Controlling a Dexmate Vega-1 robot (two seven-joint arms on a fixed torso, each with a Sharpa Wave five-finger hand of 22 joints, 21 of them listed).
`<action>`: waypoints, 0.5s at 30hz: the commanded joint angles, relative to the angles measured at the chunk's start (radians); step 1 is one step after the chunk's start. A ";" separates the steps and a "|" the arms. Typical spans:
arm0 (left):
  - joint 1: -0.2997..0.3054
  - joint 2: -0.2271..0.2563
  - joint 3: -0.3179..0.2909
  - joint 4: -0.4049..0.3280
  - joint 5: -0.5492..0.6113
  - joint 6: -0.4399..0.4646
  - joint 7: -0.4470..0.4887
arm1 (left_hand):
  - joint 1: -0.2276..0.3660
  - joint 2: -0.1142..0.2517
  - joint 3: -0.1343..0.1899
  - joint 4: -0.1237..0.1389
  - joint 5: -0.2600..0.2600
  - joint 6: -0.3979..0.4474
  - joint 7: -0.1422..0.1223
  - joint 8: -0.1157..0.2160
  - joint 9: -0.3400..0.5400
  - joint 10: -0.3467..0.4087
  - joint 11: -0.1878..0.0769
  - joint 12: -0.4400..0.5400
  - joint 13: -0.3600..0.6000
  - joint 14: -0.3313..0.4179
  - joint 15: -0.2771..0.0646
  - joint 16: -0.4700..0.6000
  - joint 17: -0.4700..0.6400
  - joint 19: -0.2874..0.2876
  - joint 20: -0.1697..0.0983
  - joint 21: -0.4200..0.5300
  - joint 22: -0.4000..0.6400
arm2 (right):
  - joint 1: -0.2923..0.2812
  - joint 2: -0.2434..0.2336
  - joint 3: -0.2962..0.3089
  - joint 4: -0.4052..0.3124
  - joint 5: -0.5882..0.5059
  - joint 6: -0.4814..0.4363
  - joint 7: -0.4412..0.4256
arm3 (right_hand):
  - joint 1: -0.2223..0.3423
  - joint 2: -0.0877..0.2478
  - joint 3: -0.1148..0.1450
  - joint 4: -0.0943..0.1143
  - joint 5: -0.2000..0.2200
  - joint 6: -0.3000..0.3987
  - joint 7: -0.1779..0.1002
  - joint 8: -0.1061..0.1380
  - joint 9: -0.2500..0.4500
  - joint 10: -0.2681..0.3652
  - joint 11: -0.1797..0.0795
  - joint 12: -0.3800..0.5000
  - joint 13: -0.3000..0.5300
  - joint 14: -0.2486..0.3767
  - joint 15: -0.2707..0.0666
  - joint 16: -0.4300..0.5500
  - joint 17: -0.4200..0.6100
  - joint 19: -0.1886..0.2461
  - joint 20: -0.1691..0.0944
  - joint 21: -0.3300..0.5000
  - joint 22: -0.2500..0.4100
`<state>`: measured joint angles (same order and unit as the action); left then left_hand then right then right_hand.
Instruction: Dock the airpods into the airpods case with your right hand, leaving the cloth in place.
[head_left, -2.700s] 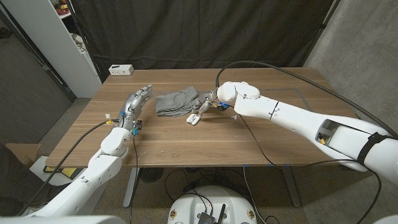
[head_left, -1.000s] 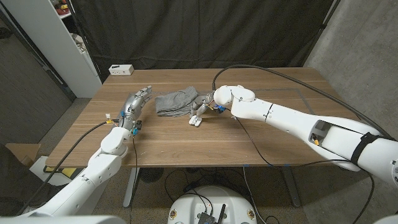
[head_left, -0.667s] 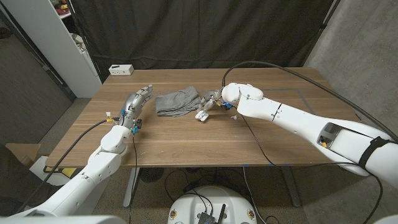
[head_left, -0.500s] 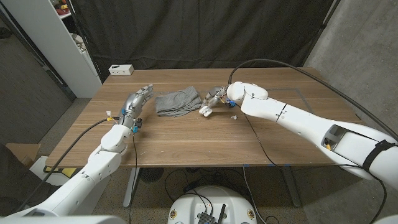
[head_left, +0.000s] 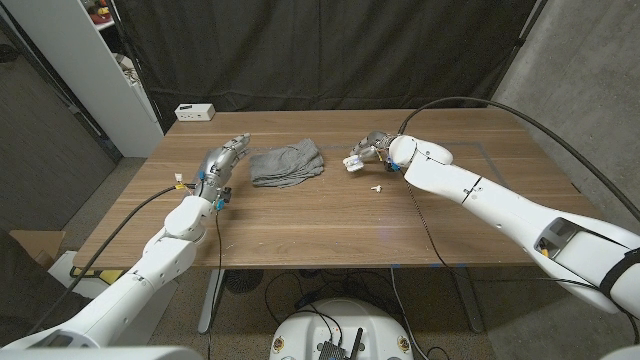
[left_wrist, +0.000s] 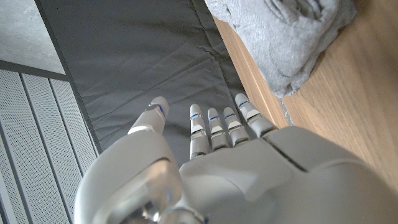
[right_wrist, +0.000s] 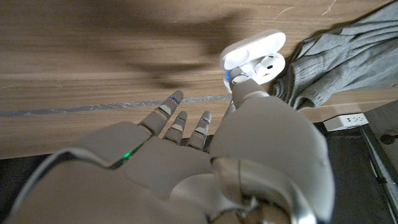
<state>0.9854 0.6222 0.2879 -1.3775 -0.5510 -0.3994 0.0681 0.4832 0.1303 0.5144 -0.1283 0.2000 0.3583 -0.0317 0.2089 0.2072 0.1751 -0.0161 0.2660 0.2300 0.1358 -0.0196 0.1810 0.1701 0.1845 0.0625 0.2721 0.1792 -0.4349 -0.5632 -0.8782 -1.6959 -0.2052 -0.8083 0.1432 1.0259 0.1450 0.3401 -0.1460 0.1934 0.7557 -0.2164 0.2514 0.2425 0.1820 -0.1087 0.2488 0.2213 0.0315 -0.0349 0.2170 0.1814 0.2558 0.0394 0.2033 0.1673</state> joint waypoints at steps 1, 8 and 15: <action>-0.009 0.009 0.009 -0.018 0.010 0.028 0.008 | -0.010 0.002 -0.004 0.001 0.004 0.002 -0.004 -0.002 0.001 0.010 0.000 -0.003 0.005 0.007 0.000 0.002 0.002 0.011 0.002 -0.003 0.002 | -0.065 0.009 0.056 0.039 0.090 -0.050 -0.184 | -0.011 -0.004 -0.007 0.000 0.001 -0.007 -0.001 -0.006 0.000 0.009 0.008 -0.001 0.001 0.015 -0.040 0.004 0.000 0.013 0.001 0.004 0.003; -0.010 0.009 0.010 -0.020 0.011 0.027 0.006 | -0.012 0.003 -0.004 0.001 0.004 0.004 -0.003 -0.002 0.001 0.011 0.002 -0.004 0.005 0.009 0.001 0.002 0.002 0.012 0.003 -0.005 0.002 | -0.070 0.022 0.058 0.069 0.133 -0.066 -0.234 | -0.013 -0.008 -0.011 -0.002 0.002 -0.008 0.001 -0.009 0.002 0.022 0.020 0.001 0.002 0.028 -0.036 0.005 -0.001 0.019 0.005 0.003 0.003; -0.007 0.015 0.007 -0.028 0.011 0.034 0.011 | -0.013 0.004 -0.003 -0.001 0.005 0.005 -0.003 -0.003 0.001 0.013 0.002 -0.003 0.006 0.010 -0.001 0.003 0.002 0.014 0.001 -0.008 0.002 | -0.098 -0.008 0.075 -0.009 0.175 -0.090 -0.266 | -0.013 -0.010 -0.013 -0.004 0.002 -0.009 0.005 -0.012 0.003 0.022 0.022 -0.002 0.002 0.031 -0.035 0.003 -0.001 0.024 0.005 0.002 0.003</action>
<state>0.9778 0.6291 0.2955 -1.3934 -0.5423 -0.3753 0.0734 0.4779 0.1356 0.5145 -0.1283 0.2000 0.3583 -0.0317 0.2089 0.2044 0.1751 -0.0161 0.2621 0.2300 0.1358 -0.0196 0.1810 0.1700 0.1938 0.0645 0.2674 0.1792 -0.4951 -0.5499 -0.8280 -1.6486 -0.1064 -0.8586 -0.0330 1.0168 0.1358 0.3291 -0.1489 0.1934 0.7516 -0.2154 0.2438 0.2444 0.1999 -0.0909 0.2488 0.2212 0.0576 -0.0358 0.2170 0.1813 0.2691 0.0437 0.2033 0.1674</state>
